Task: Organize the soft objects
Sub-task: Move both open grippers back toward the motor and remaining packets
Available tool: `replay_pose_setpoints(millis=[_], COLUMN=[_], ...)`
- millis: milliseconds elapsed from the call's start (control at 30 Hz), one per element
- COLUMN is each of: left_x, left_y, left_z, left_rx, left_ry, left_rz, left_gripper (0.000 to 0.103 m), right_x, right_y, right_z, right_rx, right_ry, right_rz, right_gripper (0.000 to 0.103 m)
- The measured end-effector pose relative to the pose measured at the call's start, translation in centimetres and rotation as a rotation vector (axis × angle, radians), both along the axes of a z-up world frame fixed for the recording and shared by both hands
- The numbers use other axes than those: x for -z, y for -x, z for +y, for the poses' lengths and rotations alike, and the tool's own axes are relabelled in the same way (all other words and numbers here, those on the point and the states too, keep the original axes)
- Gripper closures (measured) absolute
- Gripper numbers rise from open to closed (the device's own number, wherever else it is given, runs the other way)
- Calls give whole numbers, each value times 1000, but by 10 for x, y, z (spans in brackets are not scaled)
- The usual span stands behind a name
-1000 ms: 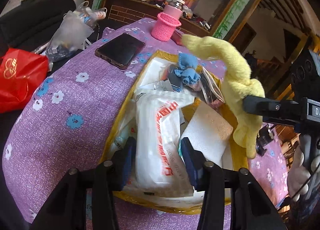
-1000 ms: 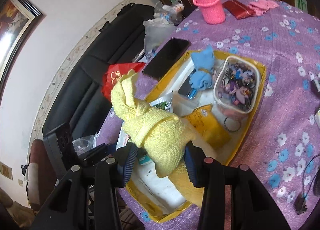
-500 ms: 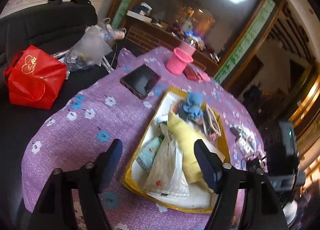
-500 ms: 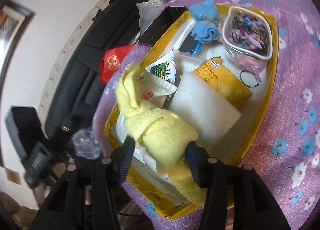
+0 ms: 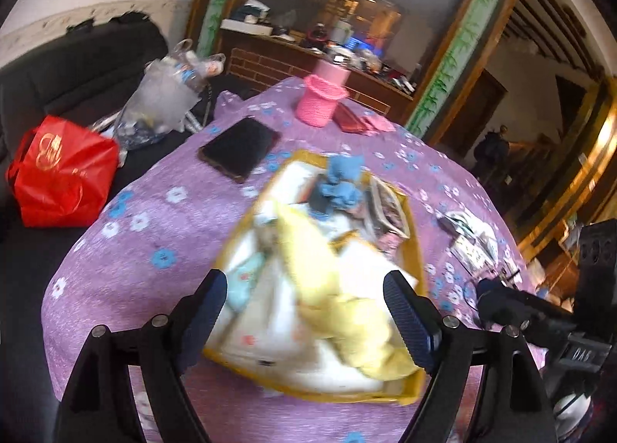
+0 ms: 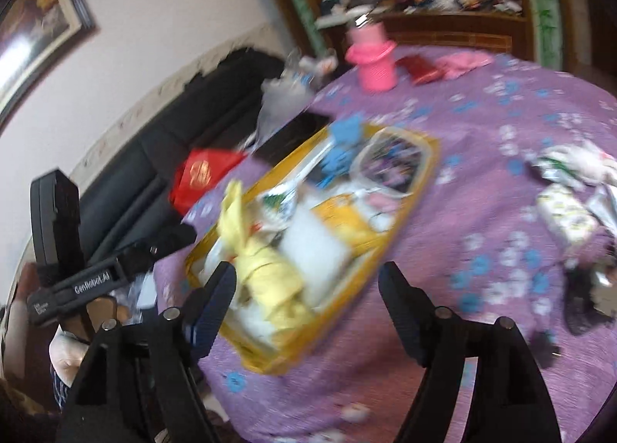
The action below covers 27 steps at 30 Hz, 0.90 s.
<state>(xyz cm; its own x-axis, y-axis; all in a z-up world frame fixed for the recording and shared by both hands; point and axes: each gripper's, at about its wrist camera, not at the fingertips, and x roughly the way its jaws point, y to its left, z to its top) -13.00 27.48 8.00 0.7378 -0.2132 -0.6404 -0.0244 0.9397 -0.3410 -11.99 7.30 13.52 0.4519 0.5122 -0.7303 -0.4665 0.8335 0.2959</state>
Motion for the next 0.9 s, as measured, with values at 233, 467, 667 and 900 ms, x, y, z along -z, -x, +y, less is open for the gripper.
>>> replay_pose_setpoints(millis=[233,467,667,900], left_x=[-13,-42,-63,-39], left_y=[6,28,18,10], left_z=[-74,-150,-190,-218], left_rx=[74,69,122,45], left_ry=[-112,-272,-277,-347], left_rz=[-53,-240,-280,-224], left_gripper=[16,6,0,0], right_x=[-9,-7,-15,-11], right_y=[17,30,44,45], right_z=[-80,-130,-174,-199], right_rx=[158,248,368,459], right_ry=[-75,-81,-83,-43], right_rz=[-81,-115,-216,-245], right_gripper=[21,20,12,12])
